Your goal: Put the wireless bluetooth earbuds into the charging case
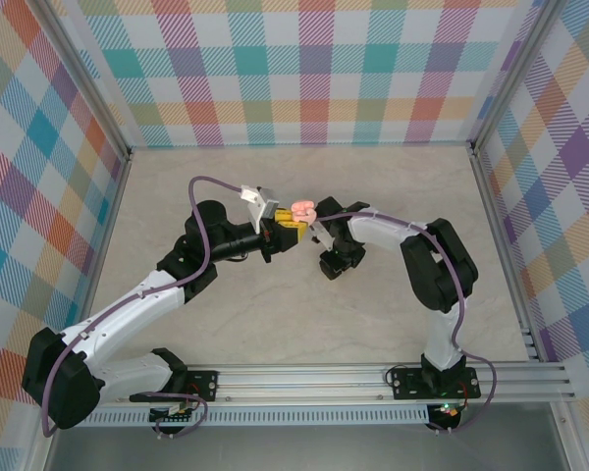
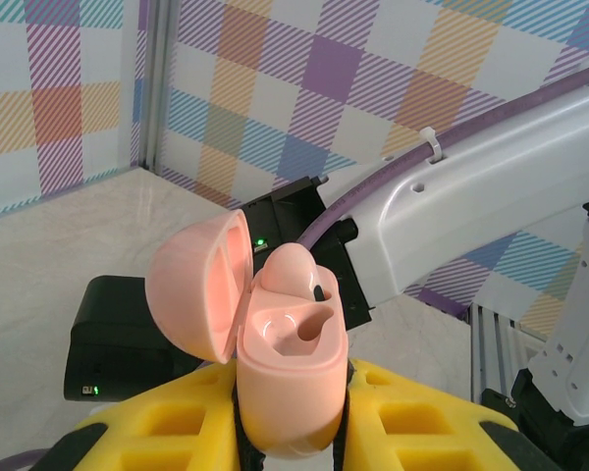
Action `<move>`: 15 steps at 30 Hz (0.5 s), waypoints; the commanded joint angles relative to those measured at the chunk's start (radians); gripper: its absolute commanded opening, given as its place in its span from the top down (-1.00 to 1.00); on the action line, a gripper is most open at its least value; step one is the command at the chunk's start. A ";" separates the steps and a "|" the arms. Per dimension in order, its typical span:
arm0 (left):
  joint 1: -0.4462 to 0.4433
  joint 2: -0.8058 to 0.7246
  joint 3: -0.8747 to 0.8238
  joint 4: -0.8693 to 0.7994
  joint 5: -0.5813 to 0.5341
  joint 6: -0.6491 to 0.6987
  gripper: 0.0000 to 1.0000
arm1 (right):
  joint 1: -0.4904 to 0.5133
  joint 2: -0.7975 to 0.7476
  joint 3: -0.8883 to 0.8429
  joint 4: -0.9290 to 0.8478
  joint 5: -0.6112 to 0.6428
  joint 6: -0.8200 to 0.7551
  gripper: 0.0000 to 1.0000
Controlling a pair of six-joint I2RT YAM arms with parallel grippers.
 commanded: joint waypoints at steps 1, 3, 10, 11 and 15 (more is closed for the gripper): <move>-0.015 -0.005 0.014 -0.002 0.006 0.019 0.50 | 0.000 -0.078 -0.004 -0.003 -0.015 0.085 -0.08; -0.015 -0.006 0.013 -0.001 0.004 0.019 0.50 | -0.001 -0.116 -0.022 -0.002 -0.037 0.147 -0.08; -0.015 -0.005 0.013 0.001 0.006 0.020 0.50 | -0.001 -0.206 -0.107 0.007 -0.079 0.385 0.09; -0.015 -0.005 0.014 0.002 0.006 0.020 0.50 | -0.001 -0.204 -0.117 0.004 -0.076 0.411 0.21; -0.015 -0.003 0.013 0.004 0.009 0.022 0.50 | -0.003 -0.183 -0.152 0.018 -0.065 0.464 0.59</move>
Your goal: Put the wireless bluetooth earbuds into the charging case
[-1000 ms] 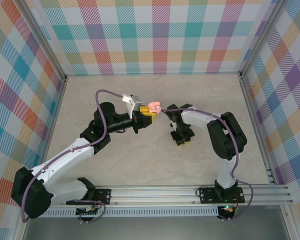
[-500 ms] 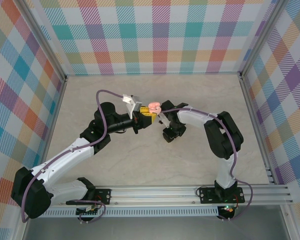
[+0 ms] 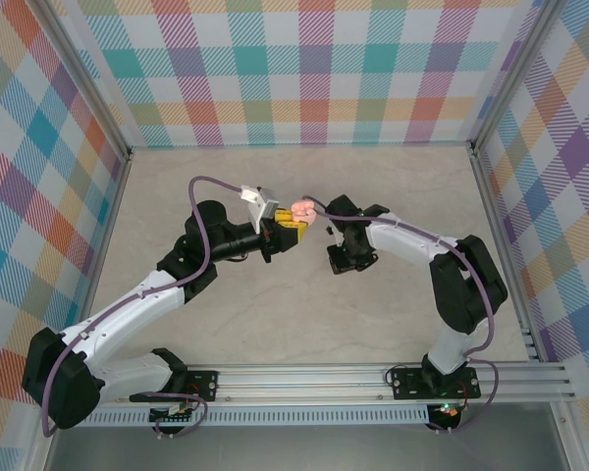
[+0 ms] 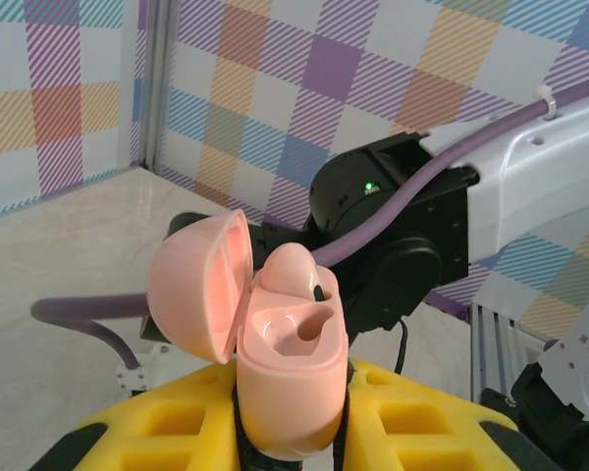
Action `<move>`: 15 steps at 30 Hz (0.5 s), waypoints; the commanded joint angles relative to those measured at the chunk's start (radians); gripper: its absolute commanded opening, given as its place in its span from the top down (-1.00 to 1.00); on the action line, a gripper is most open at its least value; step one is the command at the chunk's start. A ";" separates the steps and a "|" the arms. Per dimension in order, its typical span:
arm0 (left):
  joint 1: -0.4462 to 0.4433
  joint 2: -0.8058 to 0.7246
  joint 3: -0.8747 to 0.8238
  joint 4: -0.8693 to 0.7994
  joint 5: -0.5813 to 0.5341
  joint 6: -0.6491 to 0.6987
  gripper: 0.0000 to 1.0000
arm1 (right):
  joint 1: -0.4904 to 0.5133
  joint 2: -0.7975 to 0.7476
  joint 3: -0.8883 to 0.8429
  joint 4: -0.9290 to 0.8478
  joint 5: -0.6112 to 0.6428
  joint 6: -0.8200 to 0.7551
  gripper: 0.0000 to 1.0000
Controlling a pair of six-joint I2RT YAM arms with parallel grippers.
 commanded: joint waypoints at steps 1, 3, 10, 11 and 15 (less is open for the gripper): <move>-0.015 -0.003 0.013 0.005 0.009 0.021 0.50 | -0.002 0.027 -0.028 0.006 -0.014 0.100 0.63; -0.014 -0.001 0.014 0.006 0.009 0.022 0.50 | -0.002 0.048 -0.028 0.009 -0.011 0.108 0.68; -0.015 0.000 0.014 0.009 0.010 0.021 0.50 | -0.002 0.116 0.000 0.005 0.068 0.140 0.76; -0.015 0.000 0.013 0.008 0.008 0.021 0.50 | -0.002 0.125 0.009 -0.001 0.084 0.144 0.76; -0.015 -0.001 0.014 0.006 0.007 0.024 0.50 | -0.002 0.147 0.028 -0.006 0.133 0.149 0.76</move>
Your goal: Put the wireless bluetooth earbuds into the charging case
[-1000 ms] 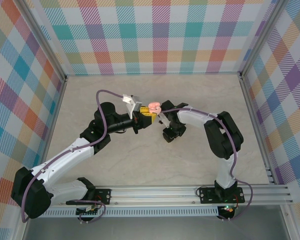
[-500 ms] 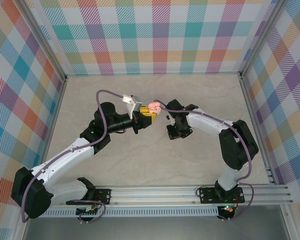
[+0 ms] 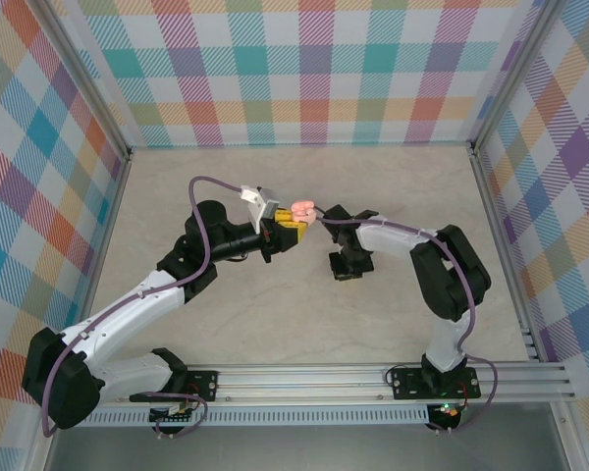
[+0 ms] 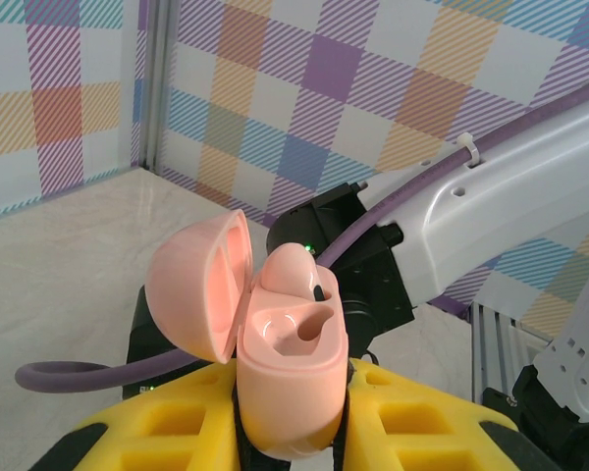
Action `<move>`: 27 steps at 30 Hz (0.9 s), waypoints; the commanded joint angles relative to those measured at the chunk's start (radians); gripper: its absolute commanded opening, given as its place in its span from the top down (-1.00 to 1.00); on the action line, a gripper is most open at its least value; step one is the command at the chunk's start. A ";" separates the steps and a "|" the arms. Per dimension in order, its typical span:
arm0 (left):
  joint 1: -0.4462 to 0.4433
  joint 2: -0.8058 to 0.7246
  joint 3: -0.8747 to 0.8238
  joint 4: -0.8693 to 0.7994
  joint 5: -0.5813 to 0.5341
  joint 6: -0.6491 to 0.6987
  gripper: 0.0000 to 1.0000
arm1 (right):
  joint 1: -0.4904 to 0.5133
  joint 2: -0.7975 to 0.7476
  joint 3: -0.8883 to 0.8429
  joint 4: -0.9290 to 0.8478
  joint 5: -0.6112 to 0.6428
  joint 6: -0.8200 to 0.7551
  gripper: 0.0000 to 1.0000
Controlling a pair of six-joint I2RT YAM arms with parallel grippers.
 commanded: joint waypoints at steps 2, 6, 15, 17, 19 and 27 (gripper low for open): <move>-0.015 -0.003 0.013 0.003 0.008 0.020 0.50 | -0.002 0.038 0.036 -0.018 0.080 0.026 0.76; -0.015 -0.006 0.013 0.001 0.005 0.024 0.50 | -0.002 0.060 0.061 -0.016 0.100 0.012 0.76; -0.015 -0.015 0.011 -0.007 0.000 0.029 0.50 | -0.002 0.111 0.134 -0.014 0.132 -0.020 0.76; -0.015 -0.017 0.010 -0.008 -0.002 0.028 0.50 | -0.002 0.115 0.149 -0.014 0.137 -0.030 0.76; -0.015 -0.018 0.010 -0.009 -0.002 0.028 0.50 | -0.002 0.118 0.162 -0.016 0.139 -0.036 0.76; -0.015 -0.030 0.004 -0.013 -0.008 0.030 0.50 | -0.002 0.128 0.184 0.002 0.112 -0.059 0.75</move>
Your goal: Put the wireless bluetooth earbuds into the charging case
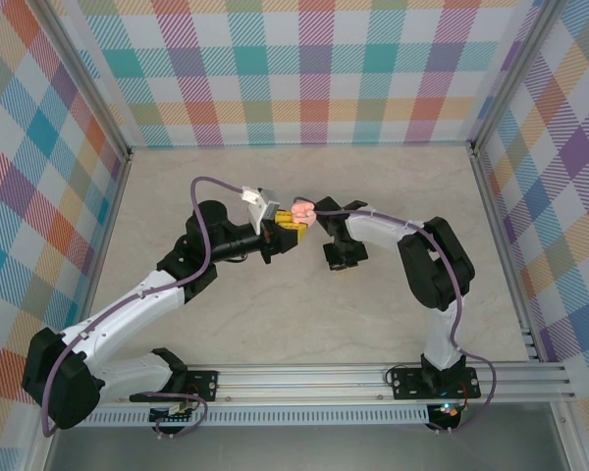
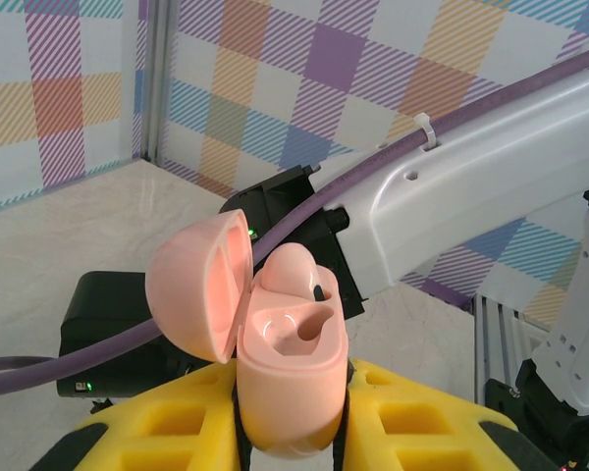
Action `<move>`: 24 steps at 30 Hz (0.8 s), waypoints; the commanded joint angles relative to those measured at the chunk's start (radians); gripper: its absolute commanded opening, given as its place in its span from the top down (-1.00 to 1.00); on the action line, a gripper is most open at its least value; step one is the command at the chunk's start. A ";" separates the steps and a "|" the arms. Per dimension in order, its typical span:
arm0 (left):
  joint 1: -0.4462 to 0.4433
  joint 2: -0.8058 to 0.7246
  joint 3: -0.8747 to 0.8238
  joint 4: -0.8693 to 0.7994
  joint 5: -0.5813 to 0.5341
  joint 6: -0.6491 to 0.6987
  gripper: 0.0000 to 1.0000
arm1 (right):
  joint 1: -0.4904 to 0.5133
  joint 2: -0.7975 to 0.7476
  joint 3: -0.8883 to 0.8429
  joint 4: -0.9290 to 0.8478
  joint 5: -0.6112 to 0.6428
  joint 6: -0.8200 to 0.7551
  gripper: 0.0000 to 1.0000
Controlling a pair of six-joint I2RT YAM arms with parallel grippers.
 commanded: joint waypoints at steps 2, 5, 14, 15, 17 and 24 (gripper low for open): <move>-0.015 -0.032 0.002 0.009 -0.009 0.016 0.50 | -0.005 0.022 0.037 0.041 -0.004 -0.033 0.75; -0.015 -0.034 0.001 0.010 -0.011 0.016 0.50 | -0.005 0.012 0.041 0.025 0.005 -0.030 0.73; -0.014 -0.034 0.000 0.013 -0.008 0.014 0.50 | -0.005 -0.073 0.035 -0.033 0.004 -0.009 0.59; -0.015 -0.034 0.000 0.013 -0.006 0.013 0.50 | -0.006 -0.081 0.036 -0.036 -0.008 -0.012 0.55; -0.015 -0.035 0.000 0.013 -0.007 0.014 0.50 | -0.006 -0.083 0.042 -0.042 -0.043 -0.025 0.44; -0.015 -0.034 -0.001 0.015 -0.006 0.014 0.50 | -0.007 -0.045 0.072 -0.051 -0.144 -0.033 0.17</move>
